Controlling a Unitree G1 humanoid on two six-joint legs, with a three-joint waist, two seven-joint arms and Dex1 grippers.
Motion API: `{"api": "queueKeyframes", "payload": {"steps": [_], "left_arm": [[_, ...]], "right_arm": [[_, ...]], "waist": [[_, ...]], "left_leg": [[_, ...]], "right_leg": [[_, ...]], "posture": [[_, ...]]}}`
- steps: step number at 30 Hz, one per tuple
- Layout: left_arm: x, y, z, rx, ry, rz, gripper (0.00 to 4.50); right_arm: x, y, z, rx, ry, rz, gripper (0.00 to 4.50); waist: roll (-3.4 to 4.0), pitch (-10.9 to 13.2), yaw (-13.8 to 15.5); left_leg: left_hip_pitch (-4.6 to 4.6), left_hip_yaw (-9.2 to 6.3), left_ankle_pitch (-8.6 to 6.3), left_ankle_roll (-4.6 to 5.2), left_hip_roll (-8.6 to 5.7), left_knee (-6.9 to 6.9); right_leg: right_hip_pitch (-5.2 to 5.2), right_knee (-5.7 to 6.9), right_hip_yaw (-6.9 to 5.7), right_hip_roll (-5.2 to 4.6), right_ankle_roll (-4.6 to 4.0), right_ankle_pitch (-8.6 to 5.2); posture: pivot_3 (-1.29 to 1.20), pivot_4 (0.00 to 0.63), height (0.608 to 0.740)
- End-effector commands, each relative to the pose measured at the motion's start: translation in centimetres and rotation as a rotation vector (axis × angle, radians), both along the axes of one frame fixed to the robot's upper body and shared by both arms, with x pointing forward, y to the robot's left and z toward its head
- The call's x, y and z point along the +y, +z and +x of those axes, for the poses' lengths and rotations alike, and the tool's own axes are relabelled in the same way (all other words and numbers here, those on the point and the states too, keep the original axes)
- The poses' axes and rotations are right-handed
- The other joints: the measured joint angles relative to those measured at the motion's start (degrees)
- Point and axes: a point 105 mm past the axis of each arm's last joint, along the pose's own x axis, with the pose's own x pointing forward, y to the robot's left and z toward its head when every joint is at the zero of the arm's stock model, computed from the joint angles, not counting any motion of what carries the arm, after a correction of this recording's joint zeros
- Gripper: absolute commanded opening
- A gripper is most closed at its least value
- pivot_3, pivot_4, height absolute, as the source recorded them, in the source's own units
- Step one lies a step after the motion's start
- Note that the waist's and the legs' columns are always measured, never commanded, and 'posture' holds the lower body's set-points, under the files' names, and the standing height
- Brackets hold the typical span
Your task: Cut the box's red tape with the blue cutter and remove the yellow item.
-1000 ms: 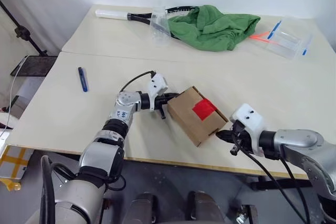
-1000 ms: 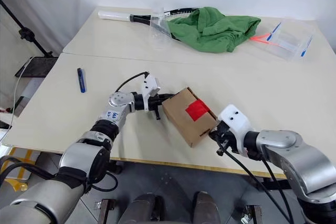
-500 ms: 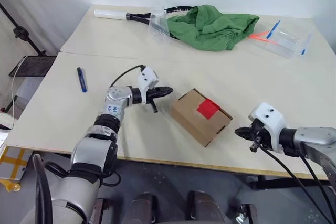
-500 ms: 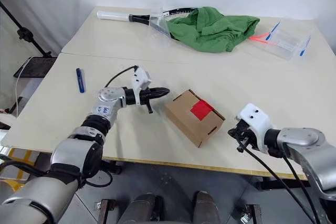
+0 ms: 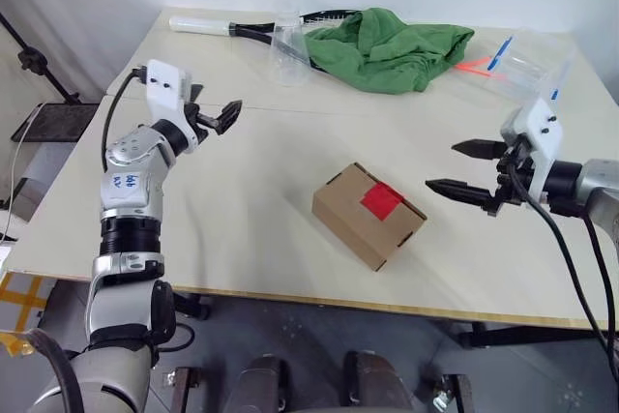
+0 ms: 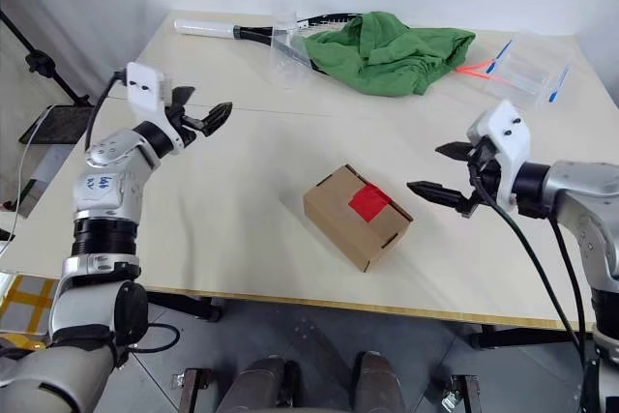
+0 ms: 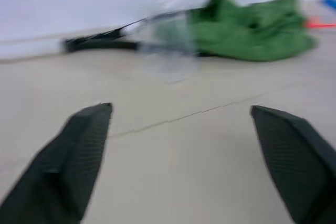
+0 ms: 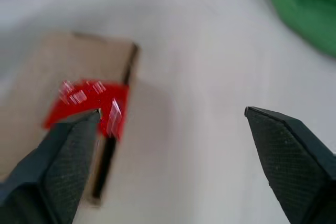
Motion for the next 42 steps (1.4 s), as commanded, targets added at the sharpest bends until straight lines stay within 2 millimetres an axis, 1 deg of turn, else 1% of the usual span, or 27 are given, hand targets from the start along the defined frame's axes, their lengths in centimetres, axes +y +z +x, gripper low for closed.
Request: {"api": "queueKeyframes", "payload": {"steps": [1,2,3,5,7,9,10,13,16,18,19,22,25,28,32,37,39,40,41,42], "left_arm": [[3.1,3.0,-1.7,-0.095,0.251,-0.062,4.48],[3.7,3.1,-2.2,-0.100,0.312,-0.085,4.48],[4.8,3.4,-3.1,-0.129,0.412,-0.097,4.48],[5.8,3.5,-4.3,-0.151,0.529,-0.138,4.48],[6.5,2.1,-5.5,-0.113,0.619,-0.212,4.48],[6.7,-0.2,-6.1,0.011,0.695,-0.249,4.48],[6.8,-0.8,-6.3,0.047,0.720,-0.255,4.48],[7.3,-1.3,-7.6,0.099,0.793,-0.273,4.48],[7.6,-1.8,-8.5,0.150,0.829,-0.290,4.48],[7.6,-2.3,-8.7,0.190,0.833,-0.284,4.48],[7.6,-2.6,-8.7,0.208,0.827,-0.281,4.48],[6.8,-4.9,-7.0,0.337,0.764,-0.292,4.48],[7.7,-6.5,-5.7,0.437,0.779,-0.263,4.48],[8.5,-6.6,-4.1,0.421,0.782,-0.273,4.48],[8.7,-6.7,-2.6,0.423,0.759,-0.269,4.48],[8.9,-7.5,-1.4,0.461,0.729,-0.285,4.48],[9.2,-8.1,-1.2,0.482,0.737,-0.258,4.48],[9.7,-8.4,-1.2,0.498,0.770,-0.235,4.31],[9.8,-8.8,-1.1,0.518,0.770,-0.217,4.08],[9.7,-9.1,-0.8,0.534,0.752,-0.222,3.95]], "right_arm": [[0.6,0.5,0.6,-0.039,0.092,-0.022,4.50],[0.5,0.4,0.9,-0.039,0.104,-0.040,4.50],[0.7,0.4,1.4,-0.042,0.108,-0.042,4.50],[1.0,0.7,1.9,-0.053,0.119,-0.034,4.50],[1.7,0.9,2.3,-0.056,0.151,-0.020,4.50],[2.2,0.8,2.5,-0.059,0.169,-0.024,4.50],[2.2,0.8,2.6,-0.061,0.173,-0.027,4.50],[2.3,1.2,2.7,-0.063,0.185,-0.024,4.50],[2.3,1.5,2.5,-0.061,0.200,-0.017,4.50],[2.2,1.5,2.6,-0.062,0.200,-0.021,4.50],[2.2,1.5,2.7,-0.063,0.198,-0.025,4.50],[2.6,1.4,3.2,-0.069,0.204,-0.025,4.50],[3.1,1.4,3.3,-0.074,0.213,-0.018,4.50],[3.2,1.3,3.3,-0.080,0.211,-0.015,4.50],[3.0,1.3,3.1,-0.083,0.199,-0.014,4.50],[2.7,1.3,3.0,-0.089,0.176,-0.014,4.50],[2.6,1.2,2.9,-0.088,0.171,-0.016,4.50],[2.6,1.2,2.9,-0.089,0.167,-0.017,4.50],[2.5,1.2,2.9,-0.089,0.165,-0.017,4.50],[2.6,1.2,2.9,-0.090,0.162,-0.016,4.50]], "waist": [[-0.01,0.0,0.1],[-0.01,0.0,0.0],[-0.03,0.0,0.0],[-0.04,0.0,-0.2],[-0.04,0.0,-0.2],[-0.05,0.0,-0.2],[-0.05,0.0,-0.1],[-0.16,0.1,0.4],[-0.22,0.1,0.7],[-0.22,0.1,0.8],[-0.22,0.1,0.8],[-0.22,0.1,0.9],[-0.23,0.1,0.9],[-0.23,0.1,0.9],[-0.26,0.1,0.9],[-0.26,0.1,0.8],[-0.26,0.1,0.8],[-0.26,0.1,0.8],[-0.26,0.1,0.8],[-0.26,0.1,0.8]], "left_leg": [[0.00,-0.05,0.00,0.00,0.00,0.05],[0.00,-0.03,0.00,0.00,-0.02,0.05],[0.00,-0.04,0.00,0.00,-0.04,0.05],[0.00,-0.05,0.00,0.01,-0.05,0.05],[-0.01,-0.07,0.00,0.00,-0.04,0.04],[0.00,-0.08,0.00,0.00,-0.04,0.04],[0.00,-0.08,0.00,0.00,-0.04,0.05],[-0.01,-0.09,0.00,0.00,-0.05,0.08],[-0.02,-0.12,-0.02,-0.03,-0.05,0.08],[-0.01,-0.13,-0.03,-0.05,-0.05,0.08],[-0.01,-0.13,-0.03,-0.05,-0.05,0.08],[0.00,-0.12,-0.03,-0.05,-0.05,0.12],[0.02,-0.14,-0.03,-0.05,-0.04,0.15],[0.00,-0.17,-0.03,-0.05,-0.05,0.15],[0.00,-0.19,-0.04,-0.06,-0.05,0.15],[0.01,-0.17,-0.04,-0.06,-0.07,0.15],[0.01,-0.17,-0.04,-0.06,-0.07,0.15],[0.01,-0.17,-0.04,-0.06,-0.06,0.15],[0.02,-0.17,-0.04,-0.06,-0.06,0.15],[0.03,-0.16,-0.04,-0.06,-0.07,0.15]], "right_leg": [[0.03,0.00,-0.05,0.00,0.00,0.00],[0.04,-0.01,-0.04,-0.03,0.01,0.01],[0.04,-0.01,-0.05,-0.07,0.02,0.01],[0.06,-0.01,-0.09,-0.11,0.02,0.01],[0.05,-0.02,-0.15,-0.11,0.02,0.01],[0.06,0.00,-0.17,-0.13,0.02,0.01],[0.07,-0.01,-0.20,-0.13,0.02,0.01],[0.10,-0.02,-0.22,-0.13,0.02,0.02],[0.09,-0.04,-0.23,-0.13,0.02,0.02],[0.10,-0.05,-0.24,-0.13,0.02,0.02],[0.10,-0.05,-0.24,-0.13,0.02,0.02],[0.14,-0.06,-0.25,-0.13,0.02,0.02],[0.20,-0.08,-0.30,-0.11,0.02,0.02],[0.20,-0.10,-0.38,-0.12,0.02,0.02],[0.20,-0.10,-0.51,-0.14,0.02,0.02],[0.20,-0.09,-0.63,-0.19,0.01,0.02],[0.20,-0.08,-0.64,-0.20,0.02,0.02],[0.20,-0.07,-0.66,-0.20,0.01,0.02],[0.20,-0.06,-0.68,-0.20,0.02,0.02],[0.20,-0.05,-0.68,-0.21,0.01,0.02]], "posture": [[0.00,0.150,0.740],[0.00,0.150,0.740],[0.00,0.150,0.740],[0.00,0.150,0.740],[0.00,0.150,0.740],[0.00,0.150,0.740],[0.00,0.150,0.740],[0.00,0.150,0.740],[0.00,0.150,0.740],[0.00,0.150,0.740],[0.00,0.150,0.740],[0.00,0.150,0.740],[0.00,0.150,0.740],[0.00,0.150,0.740],[0.00,0.150,0.740],[0.00,0.150,0.740],[0.00,0.150,0.740],[0.00,0.150,0.740],[0.00,0.150,0.740],[0.00,0.150,0.740]]}}
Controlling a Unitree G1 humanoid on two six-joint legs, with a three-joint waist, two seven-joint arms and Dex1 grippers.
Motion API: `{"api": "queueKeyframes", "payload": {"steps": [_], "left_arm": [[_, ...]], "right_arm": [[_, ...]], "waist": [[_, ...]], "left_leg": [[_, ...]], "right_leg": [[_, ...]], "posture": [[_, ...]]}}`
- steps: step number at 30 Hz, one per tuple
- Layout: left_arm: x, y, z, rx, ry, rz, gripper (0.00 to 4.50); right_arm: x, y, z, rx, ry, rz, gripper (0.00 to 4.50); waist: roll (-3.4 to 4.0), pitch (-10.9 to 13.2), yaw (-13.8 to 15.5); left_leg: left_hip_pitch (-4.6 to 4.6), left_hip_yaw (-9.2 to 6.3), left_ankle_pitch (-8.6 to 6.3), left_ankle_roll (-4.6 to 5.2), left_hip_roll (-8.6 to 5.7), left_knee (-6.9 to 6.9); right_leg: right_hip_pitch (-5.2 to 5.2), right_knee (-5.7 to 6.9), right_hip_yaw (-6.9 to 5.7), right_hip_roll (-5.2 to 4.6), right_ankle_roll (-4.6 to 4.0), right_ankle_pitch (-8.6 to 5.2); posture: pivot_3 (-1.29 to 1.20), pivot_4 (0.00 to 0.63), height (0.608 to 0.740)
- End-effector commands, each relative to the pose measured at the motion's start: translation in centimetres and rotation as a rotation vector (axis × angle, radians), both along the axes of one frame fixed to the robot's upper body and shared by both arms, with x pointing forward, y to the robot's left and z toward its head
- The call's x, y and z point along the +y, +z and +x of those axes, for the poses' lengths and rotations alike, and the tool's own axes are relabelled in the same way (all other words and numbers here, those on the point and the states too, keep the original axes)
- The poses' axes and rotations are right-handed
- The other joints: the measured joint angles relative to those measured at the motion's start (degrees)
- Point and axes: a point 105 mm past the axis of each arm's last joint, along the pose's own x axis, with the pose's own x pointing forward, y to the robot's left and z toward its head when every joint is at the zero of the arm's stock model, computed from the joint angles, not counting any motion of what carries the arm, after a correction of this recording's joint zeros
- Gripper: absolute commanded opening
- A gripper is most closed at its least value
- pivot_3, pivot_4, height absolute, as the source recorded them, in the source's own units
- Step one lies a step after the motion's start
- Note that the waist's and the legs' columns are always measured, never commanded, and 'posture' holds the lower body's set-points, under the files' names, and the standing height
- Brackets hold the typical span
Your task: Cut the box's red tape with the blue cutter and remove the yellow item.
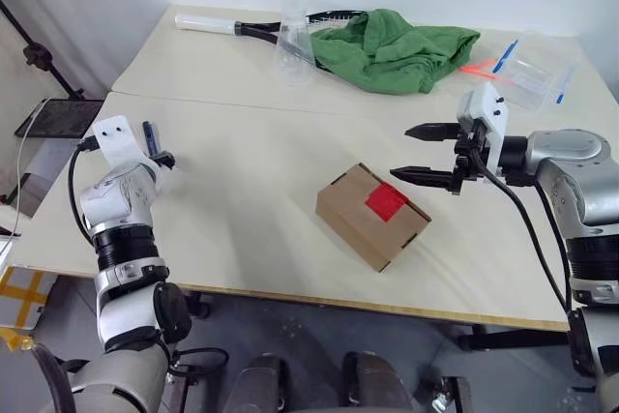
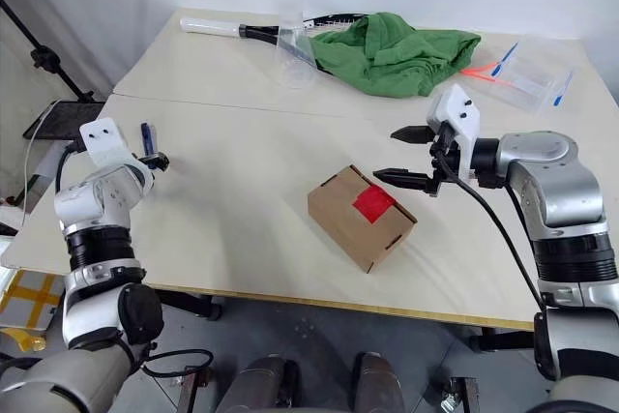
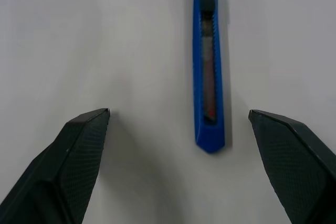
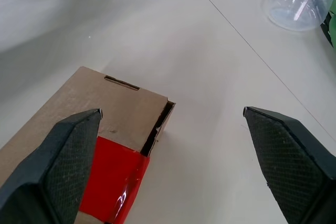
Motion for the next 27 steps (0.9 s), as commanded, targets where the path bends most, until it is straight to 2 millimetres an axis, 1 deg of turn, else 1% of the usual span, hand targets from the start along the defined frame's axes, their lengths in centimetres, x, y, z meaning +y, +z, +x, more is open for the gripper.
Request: {"api": "queueKeyframes", "payload": {"steps": [1,3,7,10,12,15,16,17,18,22,27], "left_arm": [[0.4,-0.6,0.6,0.036,-0.014,0.004,3.63],[0.4,-0.7,0.9,0.037,-0.023,0.003,3.02],[0.6,-0.9,1.2,0.051,-0.022,0.034,3.02],[0.8,-1.2,1.3,0.059,-0.016,0.016,2.47],[0.8,-1.3,1.3,0.072,-0.034,0.024,1.93],[1.1,-1.6,1.2,0.091,-0.016,0.026,1.93],[1.2,-1.6,1.1,0.094,-0.014,0.024,1.51],[1.3,-1.7,1.1,0.096,-0.010,0.028,1.35],[1.3,-1.7,1.1,0.096,-0.013,0.026,1.08],[1.4,-1.7,1.0,0.097,-0.005,0.030,1.08],[1.8,-1.8,0.6,0.101,0.004,0.044,1.08]], "right_arm": [[-0.5,1.8,-0.4,-0.067,-0.014,0.006,4.50],[-0.4,1.7,-0.4,-0.068,-0.015,0.005,4.50],[-0.3,1.7,-0.4,-0.070,-0.016,0.006,4.50],[-0.3,1.8,-0.3,-0.072,-0.019,0.007,4.50],[-0.3,1.9,-0.2,-0.076,-0.021,0.008,4.50],[-0.3,2.0,-0.2,-0.079,-0.026,0.009,4.50],[-0.3,2.0,-0.3,-0.080,-0.026,0.008,4.50],[-0.3,2.0,-0.3,-0.080,-0.026,0.008,4.50],[-0.3,2.0,-0.3,-0.080,-0.026,0.008,4.50],[-0.3,2.0,-0.2,-0.082,-0.030,0.007,4.50],[-0.2,2.0,-0.3,-0.081,-0.031,0.006,4.50]], "waist": [[0.00,0.0,0.0],[0.00,0.0,0.0],[0.00,0.0,-0.1],[0.00,0.0,-0.1],[0.00,0.0,-0.1],[0.01,0.0,-0.3],[0.01,0.0,-0.4],[0.01,0.0,-0.5],[0.01,0.0,-0.7],[0.01,0.0,-1.3],[0.01,0.0,-1.4]], "left_leg": [[0.00,0.01,0.00,0.00,-0.01,0.02],[0.04,0.03,0.00,0.00,-0.01,0.02],[0.08,0.04,0.00,0.00,0.00,0.02],[0.09,0.06,0.00,0.00,-0.01,0.09],[0.10,0.06,0.00,0.00,-0.01,0.10],[0.14,0.09,0.00,0.00,0.00,0.09],[0.14,0.09,0.00,0.00,0.01,0.09],[0.14,0.09,0.00,0.00,0.01,0.09],[0.14,0.09,0.00,0.00,0.01,0.10],[0.17,0.09,0.01,-0.01,0.03,0.09],[0.18,0.09,0.01,-0.02,0.03,0.09]], "right_leg": [[0.01,0.01,0.00,-0.01,0.00,0.00],[0.04,0.02,0.00,-0.02,0.00,0.00],[0.05,0.08,-0.01,-0.02,0.00,0.00],[0.07,0.10,-0.01,-0.04,0.00,0.00],[0.08,0.11,-0.01,-0.04,0.00,0.00],[0.09,0.15,-0.01,-0.04,0.00,0.00],[0.09,0.16,-0.01,-0.04,0.00,0.00],[0.09,0.16,-0.01,-0.04,0.00,0.00],[0.09,0.16,-0.01,-0.04,0.00,0.00],[0.09,0.19,-0.02,-0.04,0.00,0.00],[0.09,0.21,-0.01,-0.05,0.00,0.00]], "posture": [[0.00,0.150,0.740],[0.00,0.150,0.740],[0.00,0.150,0.740],[0.00,0.150,0.740],[0.00,0.150,0.740],[0.00,0.150,0.740],[0.00,0.150,0.740],[0.00,0.150,0.740],[0.00,0.150,0.740],[0.00,0.150,0.740],[0.00,0.150,0.740]]}}
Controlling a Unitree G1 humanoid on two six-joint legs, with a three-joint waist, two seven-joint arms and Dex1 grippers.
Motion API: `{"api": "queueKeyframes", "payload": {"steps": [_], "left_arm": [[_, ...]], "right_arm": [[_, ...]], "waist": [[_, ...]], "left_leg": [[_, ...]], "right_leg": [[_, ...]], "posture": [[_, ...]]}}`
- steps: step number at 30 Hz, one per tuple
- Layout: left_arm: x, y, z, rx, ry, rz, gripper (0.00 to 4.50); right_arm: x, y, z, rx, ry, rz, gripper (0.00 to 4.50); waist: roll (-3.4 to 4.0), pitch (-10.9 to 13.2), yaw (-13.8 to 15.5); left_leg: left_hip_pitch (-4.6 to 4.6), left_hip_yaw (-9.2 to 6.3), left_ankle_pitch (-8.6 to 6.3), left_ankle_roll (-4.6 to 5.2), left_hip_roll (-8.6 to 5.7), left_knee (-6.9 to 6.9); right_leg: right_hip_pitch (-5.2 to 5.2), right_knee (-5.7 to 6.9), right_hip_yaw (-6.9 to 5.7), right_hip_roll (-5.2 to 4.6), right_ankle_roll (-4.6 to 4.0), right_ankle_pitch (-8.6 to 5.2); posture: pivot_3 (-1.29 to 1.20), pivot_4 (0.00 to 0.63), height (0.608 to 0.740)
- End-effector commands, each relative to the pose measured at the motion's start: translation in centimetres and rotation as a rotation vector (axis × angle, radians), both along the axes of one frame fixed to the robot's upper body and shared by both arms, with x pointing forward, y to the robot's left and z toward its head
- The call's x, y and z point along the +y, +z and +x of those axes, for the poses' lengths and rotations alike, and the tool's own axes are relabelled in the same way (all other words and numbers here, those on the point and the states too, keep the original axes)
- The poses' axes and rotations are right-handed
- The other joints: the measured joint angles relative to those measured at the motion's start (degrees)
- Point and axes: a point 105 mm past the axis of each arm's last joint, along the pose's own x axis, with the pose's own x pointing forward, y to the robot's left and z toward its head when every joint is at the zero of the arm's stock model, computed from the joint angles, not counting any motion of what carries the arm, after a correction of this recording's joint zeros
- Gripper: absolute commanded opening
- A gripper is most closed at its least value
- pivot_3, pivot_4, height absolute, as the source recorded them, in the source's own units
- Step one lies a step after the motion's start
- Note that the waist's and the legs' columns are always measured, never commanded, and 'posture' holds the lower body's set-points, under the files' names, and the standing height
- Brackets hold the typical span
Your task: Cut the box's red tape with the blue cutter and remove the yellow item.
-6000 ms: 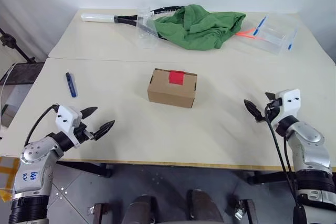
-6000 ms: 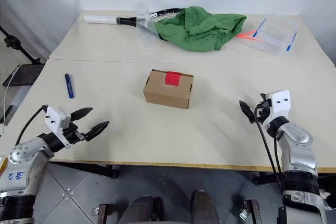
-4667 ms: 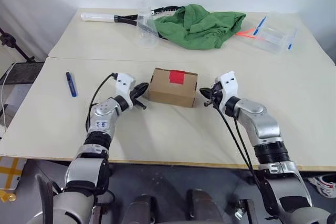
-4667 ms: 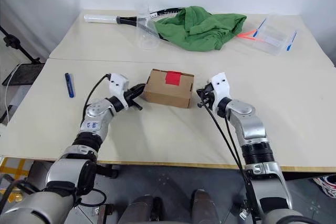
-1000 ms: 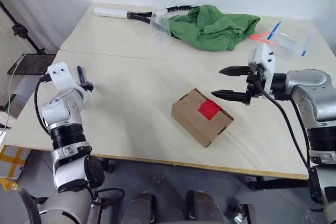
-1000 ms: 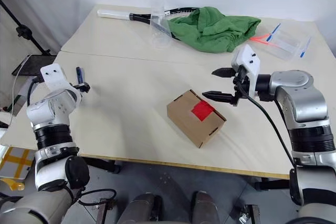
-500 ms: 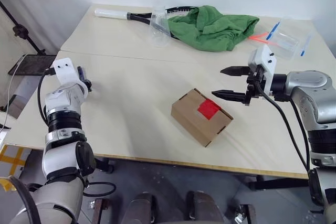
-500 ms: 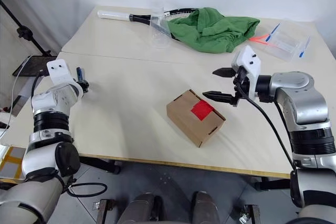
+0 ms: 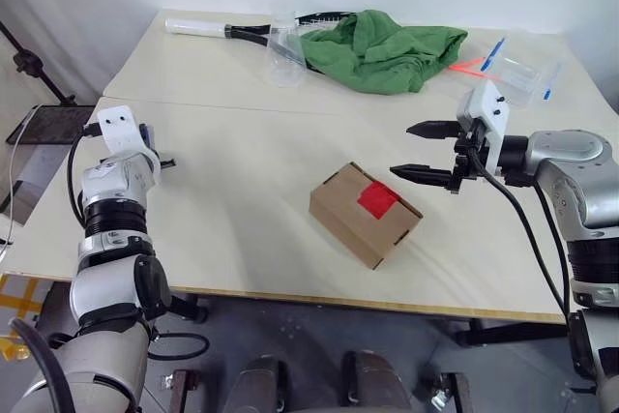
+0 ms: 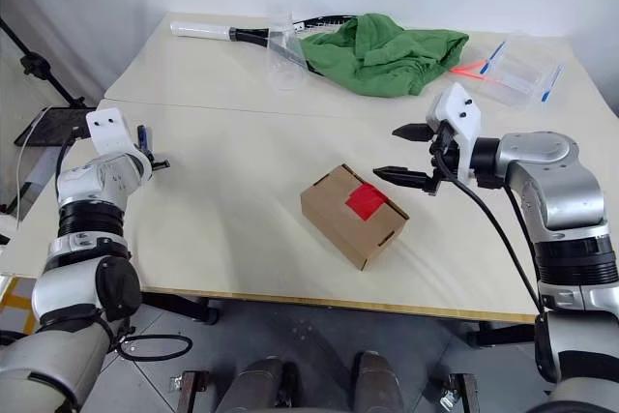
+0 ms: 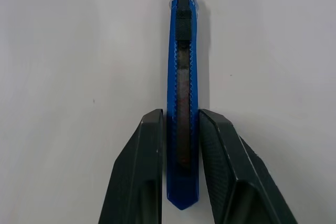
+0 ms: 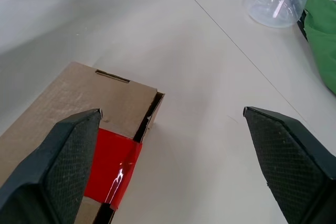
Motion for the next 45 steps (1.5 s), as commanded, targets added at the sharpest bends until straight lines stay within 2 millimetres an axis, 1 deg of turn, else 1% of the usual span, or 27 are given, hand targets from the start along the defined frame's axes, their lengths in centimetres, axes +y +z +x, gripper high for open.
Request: {"api": "queueKeyframes", "payload": {"steps": [1,12,16,24,27,30,32,35,38,40,43,45], "left_arm": [[0.9,-1.8,-1.0,0.067,0.030,0.008,1.08],[1.0,-2.0,-1.9,0.092,0.005,0.008,1.08],[1.3,-2.1,-2.2,0.094,0.022,0.000,0.38],[1.4,-1.6,-2.6,0.098,-0.006,0.005,0.38],[1.1,-0.5,-3.2,0.087,-0.104,0.049,0.38],[0.6,0.3,-4.3,0.104,-0.213,0.097,0.38],[0.8,0.3,-5.2,0.131,-0.243,0.126,0.38],[1.5,0.2,-6.3,0.171,-0.231,0.143,0.38],[1.5,0.1,-6.5,0.173,-0.221,0.124,0.38],[1.0,0.0,-6.3,0.165,-0.232,0.099,0.38],[-0.2,-0.2,-6.0,0.161,-0.264,0.074,0.95],[-0.5,-0.4,-6.0,0.180,-0.273,0.084,1.52]], "right_arm": [[-0.3,1.7,-0.4,-0.062,-0.006,0.005,4.50],[-0.2,1.6,-0.3,-0.058,-0.010,0.010,4.50],[-0.2,1.5,-0.2,-0.056,-0.010,0.012,4.50],[-0.1,1.6,-0.1,-0.061,-0.014,0.016,4.50],[-0.1,2.0,-0.3,-0.070,-0.012,0.020,4.50],[0.1,2.3,-0.4,-0.075,-0.005,0.027,4.50],[0.2,2.3,-0.4,-0.075,-0.004,0.031,4.50],[0.3,2.0,-0.2,-0.069,-0.003,0.034,4.50],[0.6,1.7,-0.1,-0.063,0.003,0.037,4.50],[0.9,1.5,0.0,-0.060,0.011,0.037,4.50],[1.1,1.7,0.2,-0.063,0.017,0.042,4.50],[1.1,1.7,0.2,-0.065,0.018,0.043,4.50]], "waist": [[0.00,0.0,-0.1],[0.00,0.0,-0.2],[0.00,0.0,-0.2],[0.00,0.0,-0.2],[0.00,0.0,-0.3],[0.00,0.0,-0.2],[0.00,0.0,-0.2],[0.00,0.0,-0.1],[0.00,0.0,0.0],[0.00,0.0,0.0],[0.00,0.0,0.0],[0.00,0.0,0.1]], "left_leg": [[0.00,0.00,0.00,0.00,0.00,0.00],[0.00,0.03,0.00,0.00,-0.01,-0.03],[0.00,0.03,0.00,0.00,-0.02,-0.03],[0.01,0.04,0.00,0.00,-0.01,-0.05],[0.02,0.05,0.00,0.00,-0.01,-0.06],[0.02,0.04,0.00,0.00,-0.02,-0.10],[0.01,0.04,0.00,0.00,-0.01,-0.13],[0.00,0.02,0.00,0.00,-0.03,-0.14],[-0.01,0.01,-0.01,0.00,-0.05,-0.14],[-0.01,0.01,-0.01,0.00,-0.05,-0.14],[-0.01,0.01,-0.01,0.00,-0.06,-0.14],[-0.01,0.00,-0.01,0.01,-0.06,-0.14]], "right_leg": [[0.00,0.00,0.00,0.00,0.00,0.00],[0.00,-0.03,0.00,-0.03,0.00,0.00],[0.00,-0.04,0.00,-0.04,0.00,0.00],[0.00,-0.04,0.00,-0.04,0.00,0.00],[0.00,-0.05,0.01,-0.04,0.00,0.00],[-0.02,-0.08,0.01,-0.04,0.00,0.00],[-0.02,-0.11,0.01,-0.05,0.00,0.00],[-0.01,-0.14,0.02,-0.07,0.00,0.00],[0.00,-0.15,0.01,-0.09,0.00,0.00],[0.00,-0.15,0.01,-0.09,0.00,0.00],[0.00,-0.15,0.01,-0.09,0.00,0.00],[0.00,-0.14,0.00,-0.10,0.00,0.00]], "posture": [[0.00,0.150,0.740],[0.00,0.150,0.740],[0.00,0.150,0.740],[0.00,0.150,0.740],[0.00,0.150,0.740],[0.00,0.150,0.740],[0.00,0.150,0.740],[0.00,0.150,0.740],[0.00,0.150,0.740],[0.00,0.150,0.740],[0.00,0.150,0.740],[0.00,0.150,0.740]]}}
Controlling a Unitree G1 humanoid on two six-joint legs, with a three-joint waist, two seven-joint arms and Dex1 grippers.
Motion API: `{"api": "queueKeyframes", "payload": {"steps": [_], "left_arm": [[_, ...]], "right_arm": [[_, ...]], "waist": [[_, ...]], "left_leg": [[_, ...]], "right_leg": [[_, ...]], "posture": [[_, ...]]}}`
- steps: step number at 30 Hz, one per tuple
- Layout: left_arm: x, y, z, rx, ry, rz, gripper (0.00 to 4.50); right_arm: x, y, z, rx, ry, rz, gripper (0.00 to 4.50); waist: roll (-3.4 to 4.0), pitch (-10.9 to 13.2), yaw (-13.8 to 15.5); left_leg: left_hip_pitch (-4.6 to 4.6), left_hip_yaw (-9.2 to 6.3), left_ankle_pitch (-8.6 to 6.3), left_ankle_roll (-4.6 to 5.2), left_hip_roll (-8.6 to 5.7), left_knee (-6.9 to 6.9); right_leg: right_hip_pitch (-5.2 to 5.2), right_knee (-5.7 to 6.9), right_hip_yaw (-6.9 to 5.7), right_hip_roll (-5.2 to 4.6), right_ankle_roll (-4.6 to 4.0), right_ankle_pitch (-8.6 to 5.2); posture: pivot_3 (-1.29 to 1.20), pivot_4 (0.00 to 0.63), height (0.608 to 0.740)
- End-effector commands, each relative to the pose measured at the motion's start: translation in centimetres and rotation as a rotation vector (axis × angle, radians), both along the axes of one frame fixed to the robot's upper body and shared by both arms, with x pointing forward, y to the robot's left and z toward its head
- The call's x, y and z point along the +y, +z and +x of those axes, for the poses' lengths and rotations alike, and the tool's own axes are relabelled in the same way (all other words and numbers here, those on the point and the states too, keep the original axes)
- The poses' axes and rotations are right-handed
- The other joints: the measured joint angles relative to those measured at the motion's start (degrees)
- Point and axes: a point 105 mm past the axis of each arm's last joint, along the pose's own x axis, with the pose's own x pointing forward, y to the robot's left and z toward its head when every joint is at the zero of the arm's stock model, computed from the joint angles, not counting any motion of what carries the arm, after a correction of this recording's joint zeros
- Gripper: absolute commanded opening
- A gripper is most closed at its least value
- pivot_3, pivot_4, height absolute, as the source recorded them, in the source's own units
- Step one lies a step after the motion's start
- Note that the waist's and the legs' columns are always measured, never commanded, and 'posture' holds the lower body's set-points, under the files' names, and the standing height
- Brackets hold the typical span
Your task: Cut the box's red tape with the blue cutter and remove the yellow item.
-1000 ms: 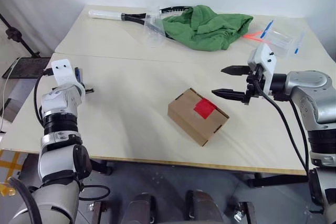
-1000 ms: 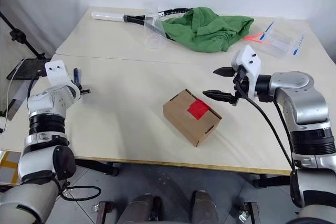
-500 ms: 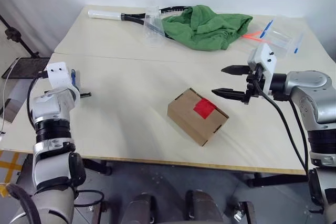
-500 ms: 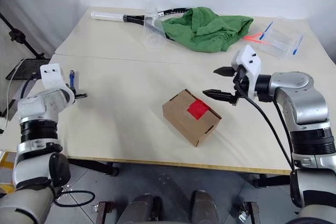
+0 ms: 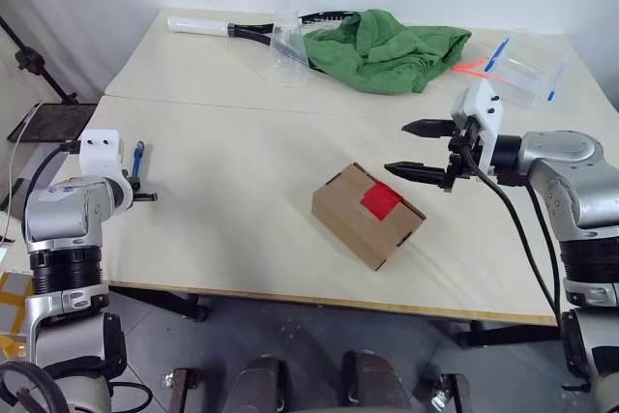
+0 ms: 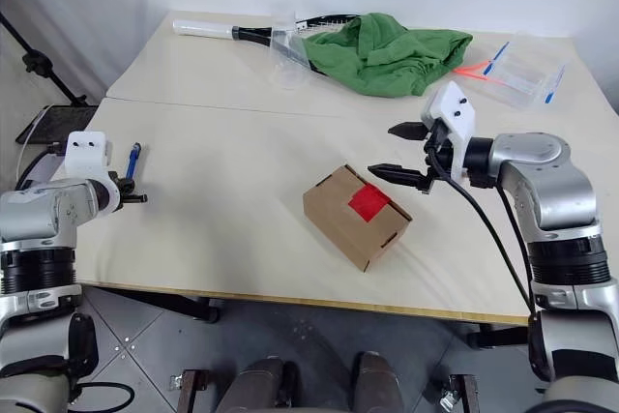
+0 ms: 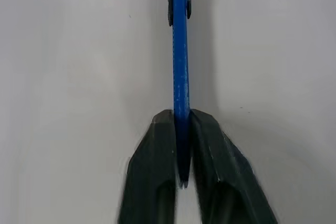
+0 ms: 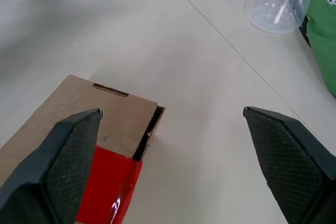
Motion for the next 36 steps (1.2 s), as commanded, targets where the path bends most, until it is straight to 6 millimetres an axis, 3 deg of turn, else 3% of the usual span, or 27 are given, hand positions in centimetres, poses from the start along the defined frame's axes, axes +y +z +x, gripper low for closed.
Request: {"api": "queueKeyframes", "payload": {"steps": [1,9,19,24,26,30,32,36], "left_arm": [[-1.1,-0.3,0.1,0.023,-0.034,0.000,1.82],[-0.3,-0.8,0.2,0.009,0.011,-0.043,4.19],[-0.4,-4.1,-0.3,0.065,0.005,-0.247,4.19],[-0.4,-5.1,-0.5,0.115,-0.025,-0.252,2.76],[-0.2,-5.4,-0.5,0.137,-0.028,-0.233,2.76],[-0.1,-5.4,-0.3,0.145,-0.031,-0.218,1.91],[-0.1,-5.4,-0.4,0.150,-0.035,-0.210,1.91],[-0.1,-5.4,-0.4,0.152,-0.037,-0.205,1.06]], "right_arm": [[0.2,1.7,-0.2,-0.065,0.017,0.006,4.50],[-0.1,1.6,-0.4,-0.063,0.007,-0.001,4.50],[-0.2,1.9,-0.3,-0.066,0.004,-0.006,4.50],[-0.2,2.0,-0.2,-0.068,0.006,-0.008,4.50],[-0.1,2.1,-0.2,-0.070,0.007,-0.008,4.50],[-0.1,2.2,-0.1,-0.074,0.008,-0.011,4.50],[-0.1,2.3,-0.1,-0.074,0.006,-0.011,4.50],[-0.1,2.3,-0.2,-0.074,0.005,-0.013,4.50]], "waist": [[0.00,0.0,0.1],[0.00,0.0,0.8],[0.12,-0.1,1.3],[0.30,-0.2,1.2],[0.33,-0.2,1.3],[0.69,-0.4,1.3],[0.72,-0.4,1.3],[0.78,-0.4,1.3]], "left_leg": [[0.00,-0.01,0.00,0.00,-0.01,0.00],[0.01,-0.08,0.00,0.01,-0.08,0.00],[0.12,-0.16,0.00,0.01,-0.09,0.04],[0.17,-0.15,0.00,0.01,-0.10,0.02],[0.17,-0.16,0.00,0.02,-0.14,0.02],[0.19,-0.20,-0.01,0.03,-0.17,0.00],[0.20,-0.25,-0.01,0.03,-0.17,-0.01],[0.20,-0.28,-0.01,0.04,-0.20,0.00]], "right_leg": [[0.00,0.00,0.00,0.00,0.00,0.00],[0.07,-0.01,-0.07,-0.08,0.00,0.00],[0.28,-0.07,-0.19,-0.10,0.00,0.00],[0.33,-0.09,-0.19,-0.11,0.00,0.00],[0.35,-0.10,-0.20,-0.15,0.00,0.00],[0.43,-0.22,-0.27,-0.18,0.01,0.00],[0.46,-0.24,-0.33,-0.18,0.01,0.00],[0.50,-0.25,-0.34,-0.20,0.01,0.01]], "posture": [[0.00,0.150,0.740],[0.00,0.150,0.740],[0.00,0.150,0.740],[0.00,0.150,0.740],[0.00,0.150,0.740],[0.00,0.150,0.740],[0.00,0.150,0.740],[0.00,0.150,0.740]]}}
